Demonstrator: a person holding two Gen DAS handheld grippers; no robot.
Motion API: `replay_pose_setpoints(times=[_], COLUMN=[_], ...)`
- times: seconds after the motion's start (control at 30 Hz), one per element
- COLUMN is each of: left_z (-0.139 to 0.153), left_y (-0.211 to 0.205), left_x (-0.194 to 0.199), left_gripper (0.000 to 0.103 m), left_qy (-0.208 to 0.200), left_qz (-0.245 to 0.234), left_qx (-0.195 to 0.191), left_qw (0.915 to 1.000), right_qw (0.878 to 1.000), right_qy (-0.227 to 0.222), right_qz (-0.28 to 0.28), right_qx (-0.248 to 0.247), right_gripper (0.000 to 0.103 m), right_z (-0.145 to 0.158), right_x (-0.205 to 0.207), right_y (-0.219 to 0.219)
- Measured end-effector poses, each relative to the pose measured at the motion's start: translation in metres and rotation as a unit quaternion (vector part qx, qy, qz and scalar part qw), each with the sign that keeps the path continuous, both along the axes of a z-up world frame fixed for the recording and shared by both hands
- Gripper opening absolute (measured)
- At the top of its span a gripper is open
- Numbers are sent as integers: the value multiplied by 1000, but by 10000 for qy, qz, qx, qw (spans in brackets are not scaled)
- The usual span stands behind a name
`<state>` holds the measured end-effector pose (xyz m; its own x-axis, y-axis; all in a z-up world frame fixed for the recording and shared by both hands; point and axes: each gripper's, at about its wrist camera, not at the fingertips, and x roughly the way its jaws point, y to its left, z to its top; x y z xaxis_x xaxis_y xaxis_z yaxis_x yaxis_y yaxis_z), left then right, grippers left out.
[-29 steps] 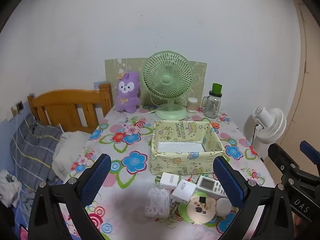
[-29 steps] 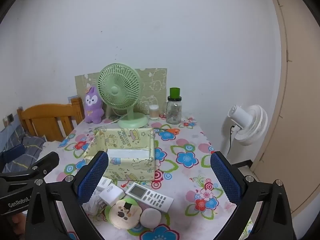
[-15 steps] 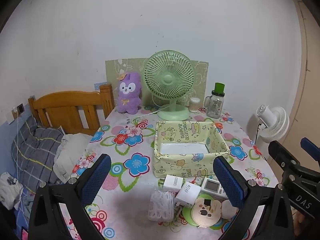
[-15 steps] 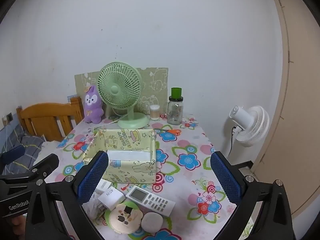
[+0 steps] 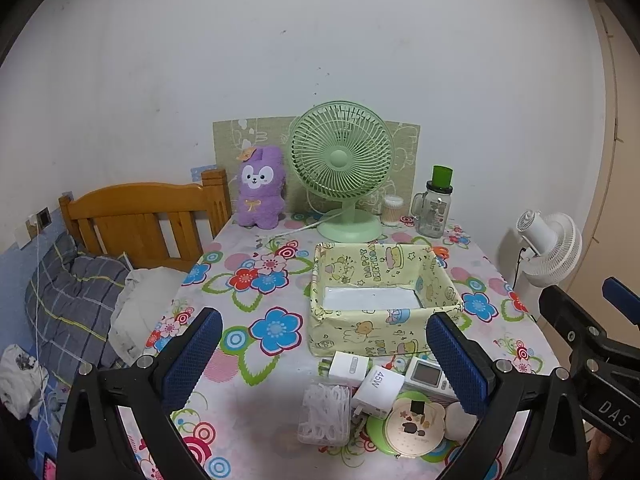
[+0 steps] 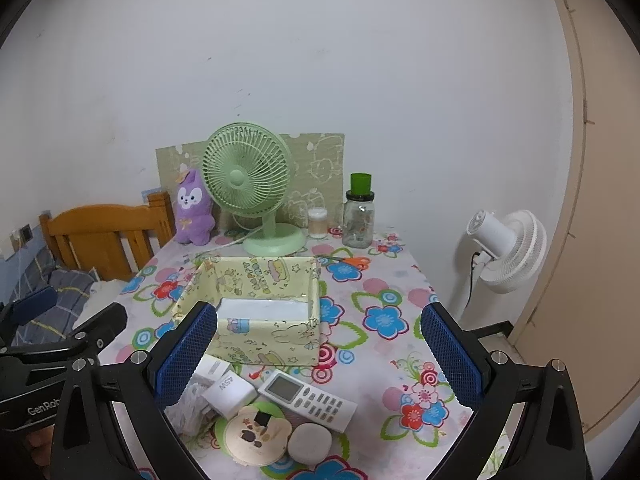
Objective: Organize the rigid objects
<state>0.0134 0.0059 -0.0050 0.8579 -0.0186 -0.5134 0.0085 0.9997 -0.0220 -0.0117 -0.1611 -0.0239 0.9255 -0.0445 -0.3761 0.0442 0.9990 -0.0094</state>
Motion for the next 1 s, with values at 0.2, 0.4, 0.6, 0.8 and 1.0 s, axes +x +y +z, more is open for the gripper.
replay_pose_setpoints(times=[0.2,0.4,0.6,0.8,1.0], left_z=[-1,-1,0,0,-2], left_y=[0,-1,0,-4,-7], left_x=[-1,-2,-2,-4,-5], left_gripper=[103,103,103,103,103], left_qy=[-18,-35,-39,-60,-84], left_qz=[-24,-51,-56,-112,-101], left_qx=[-6,13,37,113,161], left_qw=[10000,10000,10000,9999,9998], right_qw=[10000,9999,9999,9999,9999], right_qy=[-57,-69,-104,-123,-47], right_qz=[-43,-90,-102,-98,-92], right_qx=[-26,-30,2,31,45], right_gripper=[103,103,103,103,103], right_z=[3,6,7,7,8], right_x=[-3,-4,-6,-8,-5], right_y=[0,0,0,0,1])
